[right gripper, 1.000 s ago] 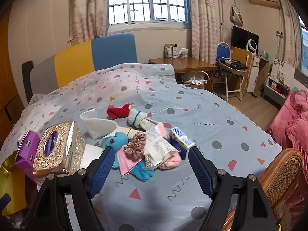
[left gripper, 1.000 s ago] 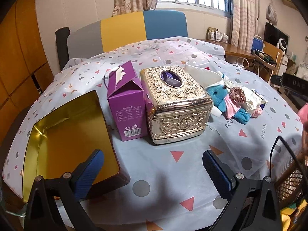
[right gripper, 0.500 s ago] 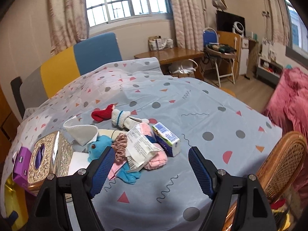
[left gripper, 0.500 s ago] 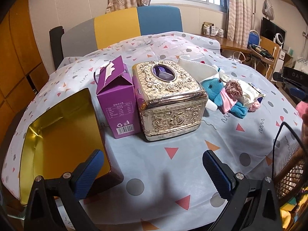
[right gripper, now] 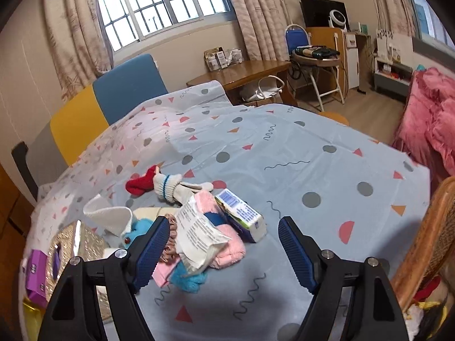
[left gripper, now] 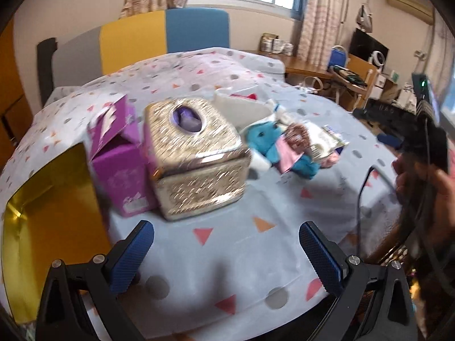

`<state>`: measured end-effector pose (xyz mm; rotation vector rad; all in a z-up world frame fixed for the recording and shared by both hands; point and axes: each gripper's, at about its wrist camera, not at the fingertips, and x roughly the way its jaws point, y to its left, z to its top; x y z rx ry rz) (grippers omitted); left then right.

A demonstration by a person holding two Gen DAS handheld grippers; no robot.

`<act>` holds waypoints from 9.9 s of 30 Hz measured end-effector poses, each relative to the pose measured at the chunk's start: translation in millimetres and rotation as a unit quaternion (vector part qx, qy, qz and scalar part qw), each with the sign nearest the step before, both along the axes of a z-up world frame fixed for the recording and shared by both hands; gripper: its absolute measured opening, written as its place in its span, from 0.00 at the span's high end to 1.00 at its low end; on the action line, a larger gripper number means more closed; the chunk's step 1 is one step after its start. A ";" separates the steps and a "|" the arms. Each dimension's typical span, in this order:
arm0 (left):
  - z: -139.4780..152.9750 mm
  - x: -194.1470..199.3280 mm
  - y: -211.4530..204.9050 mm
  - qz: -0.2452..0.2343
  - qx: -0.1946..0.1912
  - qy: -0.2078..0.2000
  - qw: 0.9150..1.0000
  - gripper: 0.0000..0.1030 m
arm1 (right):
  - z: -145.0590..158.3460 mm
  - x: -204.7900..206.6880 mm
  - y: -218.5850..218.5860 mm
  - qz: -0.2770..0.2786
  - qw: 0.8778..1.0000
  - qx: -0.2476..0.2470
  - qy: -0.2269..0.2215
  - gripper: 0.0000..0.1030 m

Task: Organize soft objects
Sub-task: 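Reach into the pile and grasp the white folded towel with the left tool, then release the towel into the gold tray with the left tool while the right tool reaches for the foam block, then grasp the white foam block with the right tool and lift it toward the tray, then lower the foam block into the gold tray and open the right tool, then move both tools back over the pile of soft items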

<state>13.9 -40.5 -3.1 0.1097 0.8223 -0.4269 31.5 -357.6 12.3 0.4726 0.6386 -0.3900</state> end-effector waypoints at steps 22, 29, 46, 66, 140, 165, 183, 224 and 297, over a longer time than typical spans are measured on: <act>14.2 117.9 -152.5 -0.143 0.049 0.044 0.987 0.67 | -14.6 -20.6 -37.5 -0.037 0.988 0.136 -0.064 0.22; 31.9 184.7 -140.2 -0.047 -0.013 0.091 0.995 0.23 | -20.3 -14.8 -40.6 -0.020 0.984 0.164 -0.060 0.22; -2.5 216.3 -166.5 -0.211 0.298 0.023 0.931 0.23 | -33.9 -7.8 -46.0 -0.008 0.976 0.214 -0.036 0.22; 63.5 217.6 -130.6 -0.163 0.090 0.047 0.981 0.98 | -30.4 11.0 -25.7 0.068 0.981 0.184 0.009 0.22; -11.4 47.0 193.3 0.204 -0.103 0.059 0.972 0.29 | -96.6 71.5 177.6 0.340 0.894 -0.085 0.279 0.45; -12.3 8.6 192.2 0.234 -0.044 0.018 0.971 0.18 | 29.3 55.1 165.2 0.335 0.939 0.041 0.071 0.46; -10.6 0.4 212.8 0.272 -0.041 0.003 0.961 0.16 | 48.2 66.6 295.9 0.481 0.875 0.024 0.045 0.46; 0.0 -23.8 265.7 0.363 -0.027 -0.032 0.931 0.12 | -47.1 54.2 423.9 0.542 0.825 -0.084 0.140 0.27; -37.3 116.9 -203.9 -0.142 0.033 0.095 0.985 0.44 | -19.6 -3.8 -60.8 -0.026 0.984 0.163 -0.073 0.26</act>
